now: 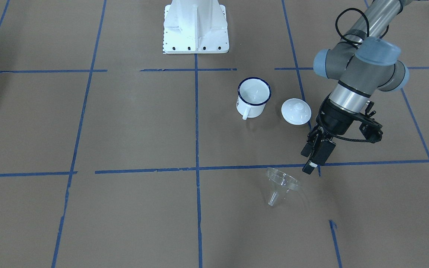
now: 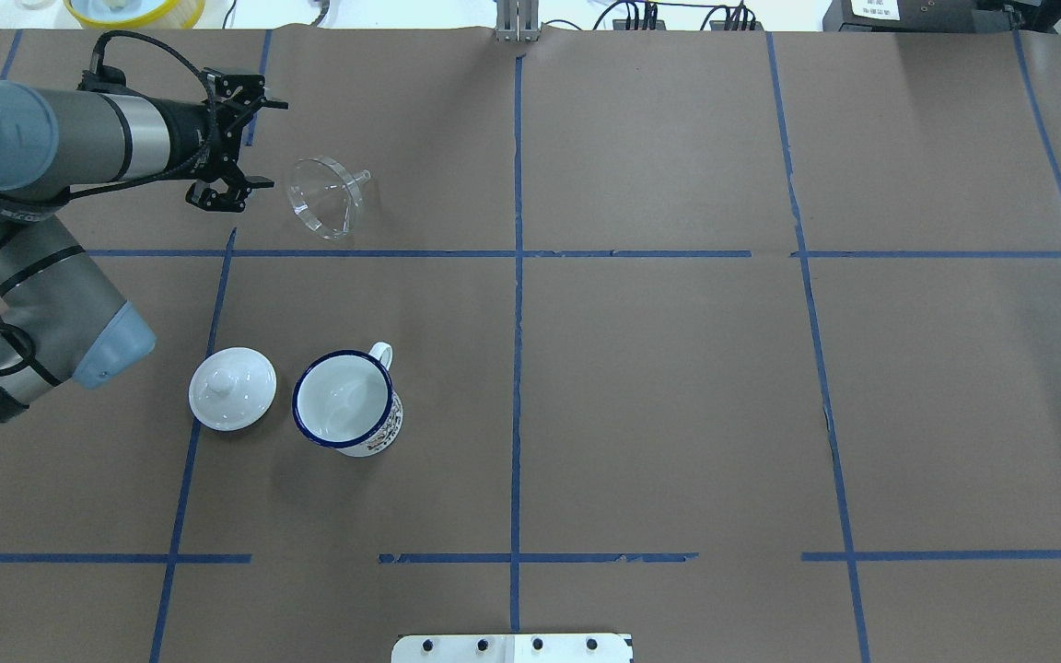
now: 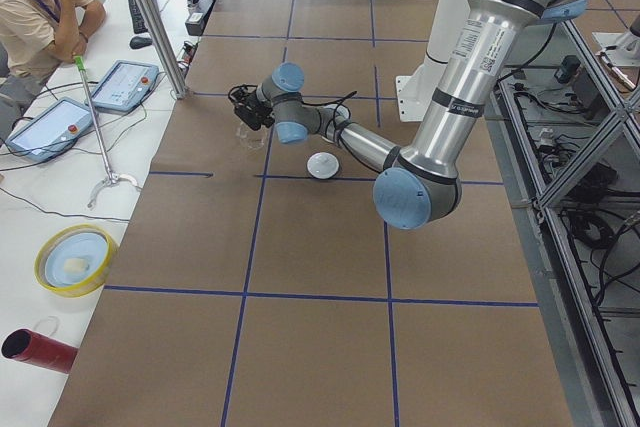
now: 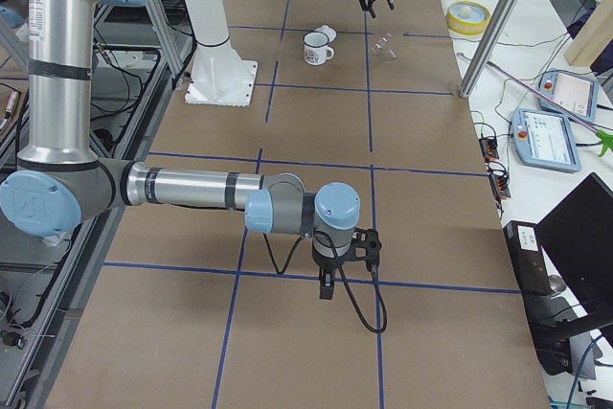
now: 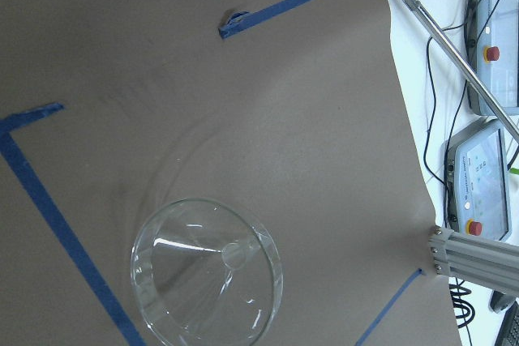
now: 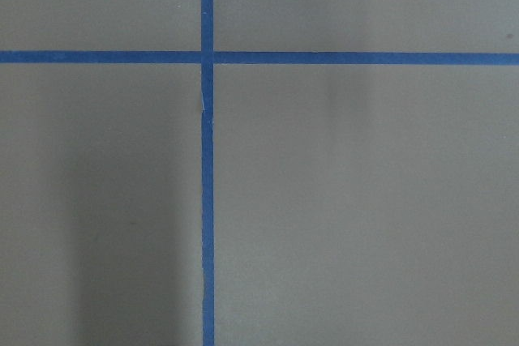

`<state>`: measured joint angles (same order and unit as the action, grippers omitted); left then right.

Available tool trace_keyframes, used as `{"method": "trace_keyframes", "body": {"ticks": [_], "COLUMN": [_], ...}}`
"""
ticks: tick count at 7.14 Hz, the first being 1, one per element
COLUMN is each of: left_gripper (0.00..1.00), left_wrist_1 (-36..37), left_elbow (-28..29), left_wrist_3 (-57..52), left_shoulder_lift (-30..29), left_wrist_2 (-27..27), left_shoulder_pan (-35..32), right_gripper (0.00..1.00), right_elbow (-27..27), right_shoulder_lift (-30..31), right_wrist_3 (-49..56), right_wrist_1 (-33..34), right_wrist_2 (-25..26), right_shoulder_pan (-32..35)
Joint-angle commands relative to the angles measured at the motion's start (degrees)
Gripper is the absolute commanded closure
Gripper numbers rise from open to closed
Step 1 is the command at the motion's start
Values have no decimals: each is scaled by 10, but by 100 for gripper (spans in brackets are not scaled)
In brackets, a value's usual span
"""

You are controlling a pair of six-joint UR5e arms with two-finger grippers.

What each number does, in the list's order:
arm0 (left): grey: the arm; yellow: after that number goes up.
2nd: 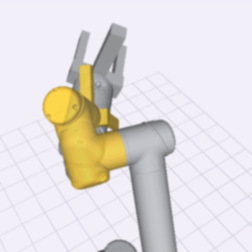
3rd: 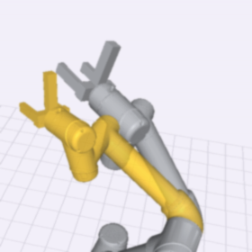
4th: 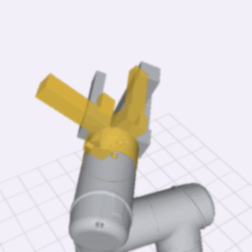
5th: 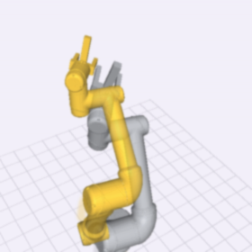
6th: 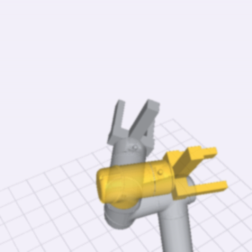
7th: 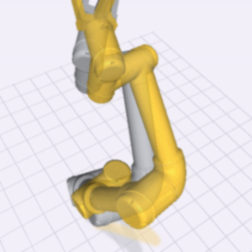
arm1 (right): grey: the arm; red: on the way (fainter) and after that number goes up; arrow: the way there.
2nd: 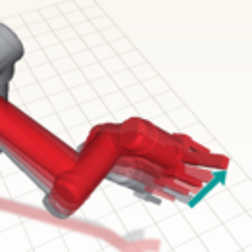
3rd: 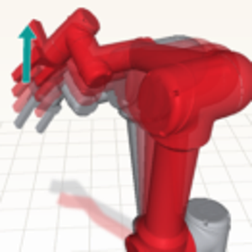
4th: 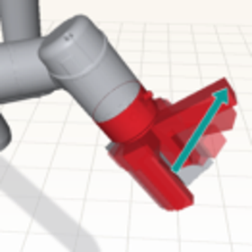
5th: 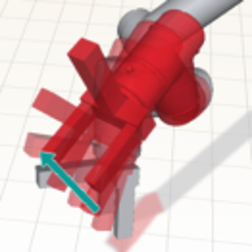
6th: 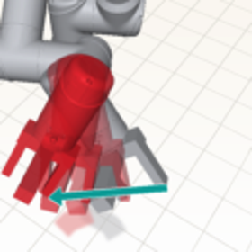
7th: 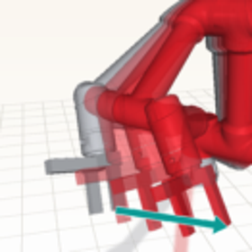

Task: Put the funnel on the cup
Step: 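Move the left gripper over to the clear glass funnel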

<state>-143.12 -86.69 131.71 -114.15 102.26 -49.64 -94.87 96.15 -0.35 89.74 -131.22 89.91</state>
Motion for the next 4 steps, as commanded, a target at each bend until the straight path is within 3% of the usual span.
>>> {"method": "trace_keyframes", "body": {"ticks": [1,2,4], "left_gripper": [0,1,6], "left_wrist_1": [-22,-59,-66], "left_elbow": [34,60,83], "left_wrist_3": [34,37,39], "left_shoulder_lift": [-21,-26,-26], "left_wrist_2": [-35,-56,-62], "left_shoulder_pan": [8,16,30], "right_gripper": [0,0,0], "right_elbow": [-1,0,-1], "right_shoulder_lift": [0,0,0], "right_wrist_3": [0,0,0], "right_wrist_1": [0,0,0], "right_wrist_2": [0,0,0], "right_shoulder_pan": [0,0,0]}}
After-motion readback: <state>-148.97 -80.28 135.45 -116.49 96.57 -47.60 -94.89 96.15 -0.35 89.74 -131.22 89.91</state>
